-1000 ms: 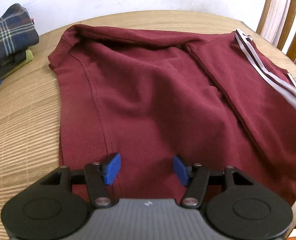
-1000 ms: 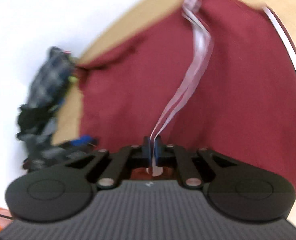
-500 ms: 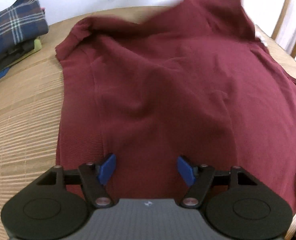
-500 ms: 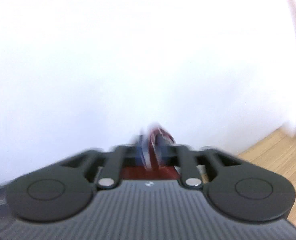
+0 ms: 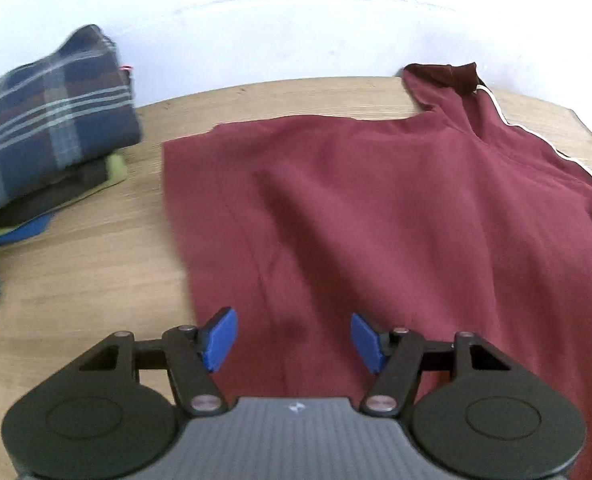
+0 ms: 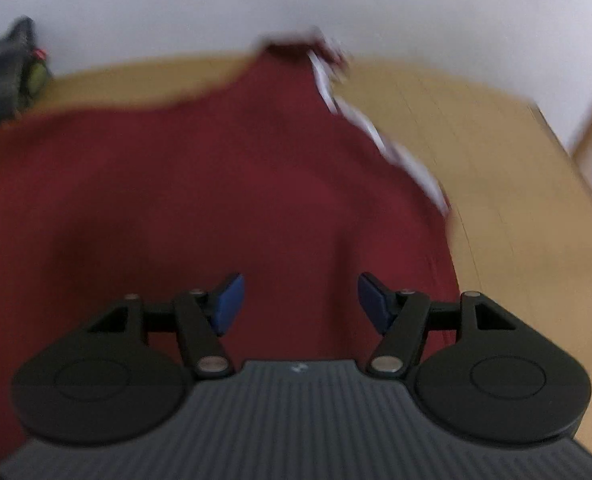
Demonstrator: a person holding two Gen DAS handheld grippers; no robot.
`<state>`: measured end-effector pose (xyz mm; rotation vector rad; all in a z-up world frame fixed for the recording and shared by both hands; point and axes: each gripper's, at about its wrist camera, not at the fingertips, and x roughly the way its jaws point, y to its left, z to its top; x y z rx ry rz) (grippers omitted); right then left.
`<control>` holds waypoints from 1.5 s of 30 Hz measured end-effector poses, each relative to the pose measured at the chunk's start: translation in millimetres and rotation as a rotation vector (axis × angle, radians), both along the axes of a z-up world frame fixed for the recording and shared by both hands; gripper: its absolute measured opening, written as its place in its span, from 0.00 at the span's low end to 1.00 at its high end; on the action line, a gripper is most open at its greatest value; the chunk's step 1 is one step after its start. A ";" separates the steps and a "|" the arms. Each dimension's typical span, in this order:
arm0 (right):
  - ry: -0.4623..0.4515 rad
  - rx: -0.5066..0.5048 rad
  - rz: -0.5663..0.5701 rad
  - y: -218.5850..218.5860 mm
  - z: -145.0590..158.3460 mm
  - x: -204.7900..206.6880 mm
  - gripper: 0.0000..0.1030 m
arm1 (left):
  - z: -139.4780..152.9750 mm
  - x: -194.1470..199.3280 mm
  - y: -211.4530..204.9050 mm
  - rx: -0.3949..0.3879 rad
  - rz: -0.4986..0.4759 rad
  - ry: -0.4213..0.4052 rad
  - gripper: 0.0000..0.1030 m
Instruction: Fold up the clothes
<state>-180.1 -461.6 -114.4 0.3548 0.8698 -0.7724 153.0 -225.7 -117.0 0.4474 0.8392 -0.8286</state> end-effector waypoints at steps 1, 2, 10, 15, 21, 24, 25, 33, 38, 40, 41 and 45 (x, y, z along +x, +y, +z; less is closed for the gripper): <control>0.005 0.024 -0.033 8.3 -8.6 -17.9 0.64 | -7.1 6.1 -5.6 0.016 0.001 0.020 0.63; 0.013 0.047 -0.064 14.4 -16.7 -29.8 0.64 | -14.4 9.4 -9.3 0.046 0.018 0.019 0.63; 0.215 -0.170 -0.198 39.8 -48.0 -61.0 0.80 | -16.6 25.8 0.1 0.243 0.159 -0.148 0.81; 0.311 -0.277 -0.206 29.6 -48.6 -54.7 0.82 | -12.0 28.0 5.1 0.292 0.156 -0.196 0.82; 0.280 -0.403 -0.112 64.3 -7.8 -25.2 0.76 | 16.7 9.7 45.7 0.150 0.083 -0.043 0.68; 0.112 -0.353 0.069 116.3 17.0 -7.7 0.76 | 24.0 -20.3 79.0 0.115 0.006 0.053 0.69; 0.041 -0.280 0.122 132.3 20.2 -1.6 0.76 | 22.4 -32.6 88.1 0.124 -0.016 0.073 0.69; -0.229 0.148 0.454 248.5 -10.5 54.1 0.75 | -1.8 -96.3 141.3 0.243 -0.071 0.025 0.76; -0.164 0.189 0.585 296.1 -35.2 68.6 0.75 | -0.4 -92.2 171.7 0.259 -0.007 0.026 0.79; -0.135 0.128 0.618 308.4 -36.2 69.2 0.75 | 2.9 -89.5 177.4 0.230 0.017 0.047 0.75; -0.132 0.135 0.607 309.1 -33.6 67.2 0.76 | 5.5 -89.4 178.2 0.213 0.023 0.056 0.72; -0.221 0.150 0.470 270.5 -16.1 30.3 0.76 | 12.2 -98.9 178.2 0.192 0.026 0.041 0.70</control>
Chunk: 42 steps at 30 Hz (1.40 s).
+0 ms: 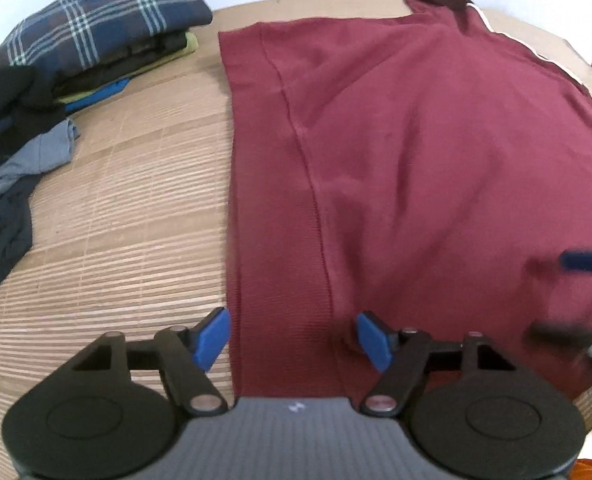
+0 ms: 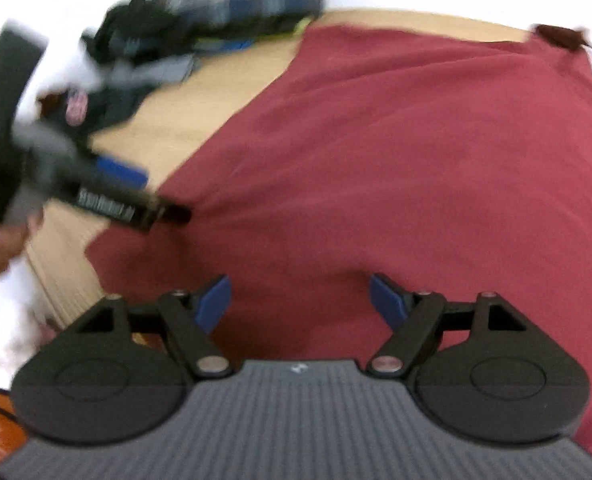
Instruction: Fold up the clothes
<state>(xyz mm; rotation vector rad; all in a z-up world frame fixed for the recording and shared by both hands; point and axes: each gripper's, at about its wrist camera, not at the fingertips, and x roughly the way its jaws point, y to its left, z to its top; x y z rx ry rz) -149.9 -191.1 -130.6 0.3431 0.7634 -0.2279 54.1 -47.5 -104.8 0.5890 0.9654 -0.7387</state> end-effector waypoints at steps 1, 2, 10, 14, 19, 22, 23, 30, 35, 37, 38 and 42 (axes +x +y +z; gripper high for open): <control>-0.020 -0.009 -0.070 -10.6 6.3 -17.2 0.76 | 0.3 -2.9 -0.2 0.008 -0.001 -0.013 0.71; -0.037 -0.025 -0.144 -25.9 10.2 -36.8 0.76 | 0.6 -4.6 0.1 0.012 -0.002 -0.022 0.71; -0.098 -0.060 -0.837 -121.6 7.3 -242.4 0.77 | -7.4 -21.8 3.8 0.054 0.077 -0.024 0.71; -0.141 0.185 -0.878 -148.3 -18.4 -302.7 0.76 | -8.1 -42.8 4.7 0.077 0.135 -0.048 0.71; -0.214 0.338 -0.690 -133.5 -40.8 -315.3 0.72 | -5.8 -74.7 18.6 0.074 0.140 -0.061 0.71; -0.247 0.371 -0.598 -125.4 -46.5 -304.3 0.66 | -6.8 -88.9 28.5 0.068 0.162 -0.076 0.71; -0.255 0.387 -0.573 -123.0 -48.2 -299.3 0.63 | -6.5 -93.5 31.9 0.060 0.169 -0.076 0.71; -0.353 0.577 -0.560 -118.7 -62.3 -307.7 0.11 | -14.6 -113.4 53.4 0.056 0.218 -0.079 0.71; -0.597 0.700 -0.622 -144.8 -39.5 -340.1 0.10 | -20.4 -124.5 49.7 0.063 0.183 -0.190 0.72; -0.579 0.658 -0.615 -151.2 -32.5 -342.9 0.10 | -24.1 -133.2 41.9 0.077 0.149 -0.257 0.73; -0.558 0.643 -0.608 -152.3 -31.5 -342.7 0.10 | -25.3 -136.4 39.0 0.080 0.135 -0.284 0.73; -0.444 0.620 -0.611 -154.7 -41.5 -338.7 0.11 | -29.2 -133.0 37.2 0.081 0.060 -0.366 0.75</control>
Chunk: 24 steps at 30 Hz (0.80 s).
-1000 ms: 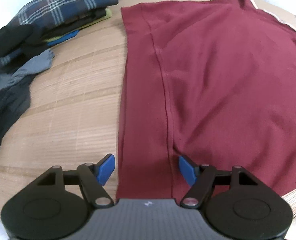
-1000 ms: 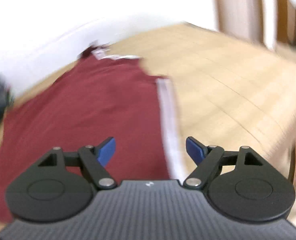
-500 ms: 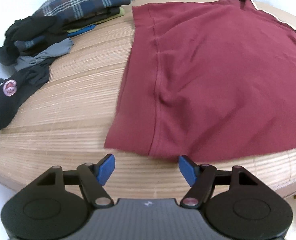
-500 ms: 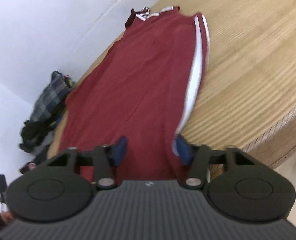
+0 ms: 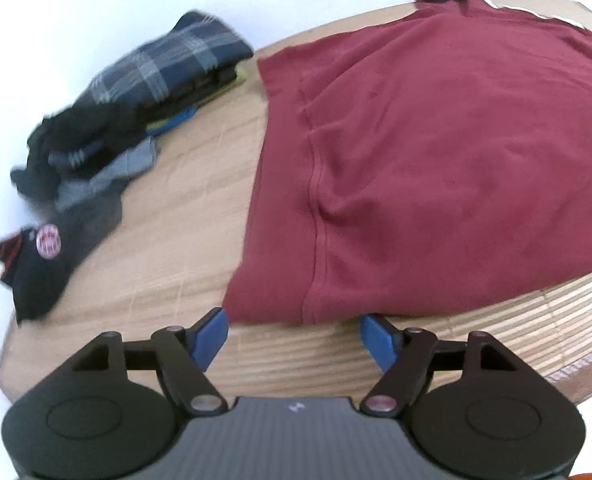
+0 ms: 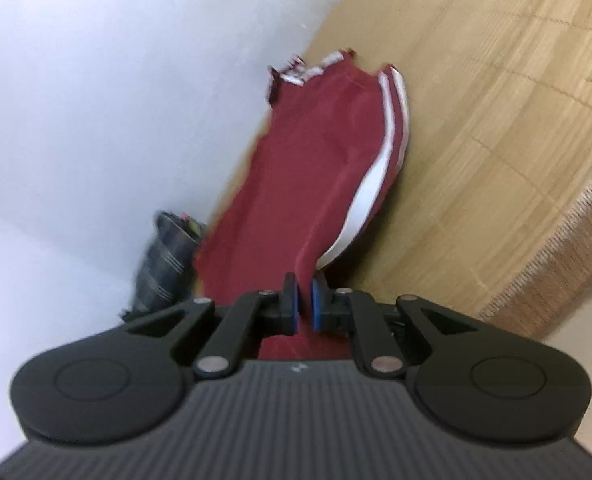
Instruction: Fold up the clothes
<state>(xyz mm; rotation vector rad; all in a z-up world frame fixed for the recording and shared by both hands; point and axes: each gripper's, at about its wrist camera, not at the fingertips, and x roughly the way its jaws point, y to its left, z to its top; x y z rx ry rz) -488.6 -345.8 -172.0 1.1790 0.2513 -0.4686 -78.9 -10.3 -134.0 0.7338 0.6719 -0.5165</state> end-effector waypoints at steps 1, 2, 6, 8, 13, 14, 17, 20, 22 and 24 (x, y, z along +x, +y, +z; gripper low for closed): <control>0.028 0.002 0.001 2.4 -3.8 3.9 0.12 | -1.5 0.0 0.3 0.007 -0.022 -0.023 0.76; 0.045 0.007 0.003 4.8 -7.5 4.9 0.12 | -2.9 -0.5 1.0 0.015 -0.044 -0.045 0.78; 0.088 0.042 0.012 10.7 -19.2 -0.9 0.25 | -8.1 -6.7 5.2 0.057 -0.157 -0.119 0.77; 0.074 0.074 0.015 15.2 -25.5 -4.7 0.35 | -10.4 -8.3 5.3 0.092 -0.241 -0.157 0.77; 0.035 0.119 0.010 15.2 -39.1 2.4 0.52 | -10.2 -0.7 -1.1 0.117 -0.340 -0.164 0.74; 0.031 0.114 0.012 15.3 -38.5 4.0 0.54 | -10.5 -0.1 -2.1 0.112 -0.352 -0.163 0.72; 0.024 0.100 0.016 15.9 -35.8 7.6 0.59 | -11.1 -2.9 -2.8 0.091 -0.395 -0.124 0.25; 0.016 0.104 0.005 17.1 -34.3 8.3 0.60 | -13.9 -9.1 -5.5 0.083 -0.380 -0.101 0.13; 0.006 0.101 -0.002 18.6 -35.0 9.1 0.60 | -12.8 -8.7 -5.5 0.059 -0.343 -0.094 0.13; 0.026 0.055 0.004 22.9 -34.5 12.7 0.60 | -5.5 -0.6 -2.4 -0.003 -0.278 -0.041 0.13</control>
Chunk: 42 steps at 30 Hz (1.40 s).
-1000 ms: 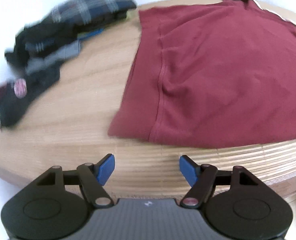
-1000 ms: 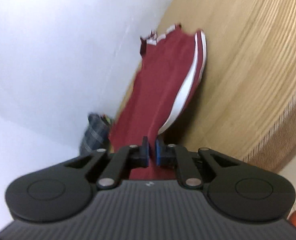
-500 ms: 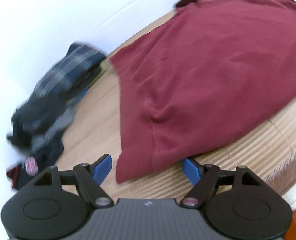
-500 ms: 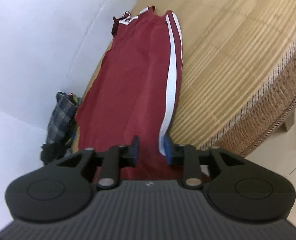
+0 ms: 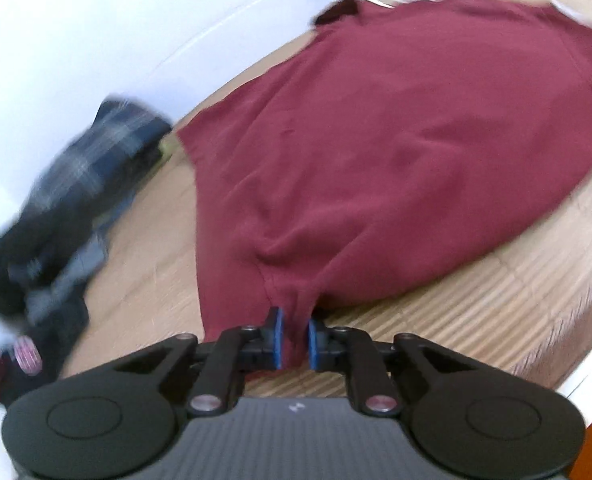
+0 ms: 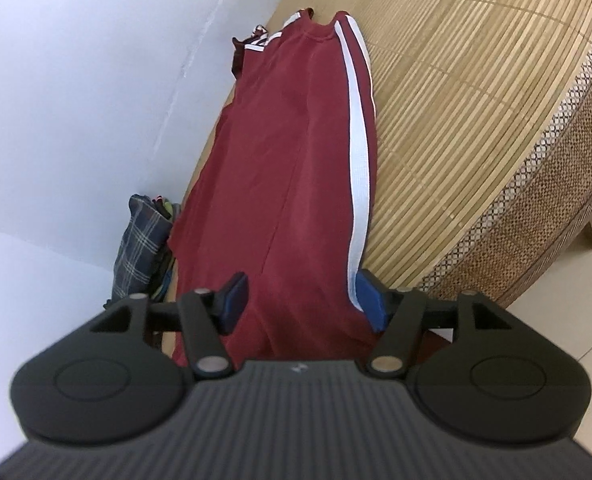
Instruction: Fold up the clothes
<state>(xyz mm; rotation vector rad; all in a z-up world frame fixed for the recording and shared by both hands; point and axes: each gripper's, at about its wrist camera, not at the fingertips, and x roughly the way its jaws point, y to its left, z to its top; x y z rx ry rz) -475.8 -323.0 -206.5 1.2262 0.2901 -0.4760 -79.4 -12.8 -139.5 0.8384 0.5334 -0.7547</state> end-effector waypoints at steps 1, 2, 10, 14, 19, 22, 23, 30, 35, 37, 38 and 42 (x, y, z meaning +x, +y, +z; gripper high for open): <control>0.020 -0.041 0.007 2.6 1.2 3.5 0.57 | 3.9 3.5 1.2 -0.025 0.029 0.024 0.13; 0.039 -0.082 0.014 5.1 2.4 6.9 0.49 | 8.1 6.2 1.9 -0.048 0.053 0.039 0.13; -0.015 -0.133 -0.057 12.4 35.1 -7.2 0.09 | 55.2 9.9 5.5 -0.224 0.241 0.153 0.12; -0.120 -0.106 -0.083 12.5 55.0 -12.2 0.09 | 75.5 29.0 8.1 -0.291 0.341 0.241 0.12; -0.268 -0.019 -0.150 -2.6 69.6 0.2 0.09 | 102.5 50.0 5.2 -0.349 0.467 0.323 0.12; -0.270 -0.020 -0.165 -16.9 79.5 16.1 0.09 | 110.2 64.7 -8.8 -0.342 0.476 0.336 0.12; -0.264 -0.017 -0.165 -23.6 82.7 24.2 0.09 | 112.1 71.1 -16.0 -0.337 0.472 0.333 0.12; -0.160 -0.089 -0.166 -105.4 100.8 114.4 0.09 | 93.3 150.4 -102.2 -0.242 0.422 0.298 0.16; 0.046 -0.109 -0.200 -166.6 71.7 202.1 0.11 | 34.2 209.4 -164.7 -0.118 0.442 0.340 0.26; 0.210 -0.097 -0.212 -185.8 44.9 235.3 0.11 | 16.7 218.7 -179.2 -0.080 0.416 0.326 0.28; 0.234 -0.100 -0.222 -188.3 36.0 242.3 0.07 | 14.0 218.1 -183.7 -0.071 0.388 0.302 0.29; 0.253 -0.123 -0.235 -188.1 37.2 246.9 0.12 | 13.1 214.6 -187.1 -0.037 0.295 0.261 0.34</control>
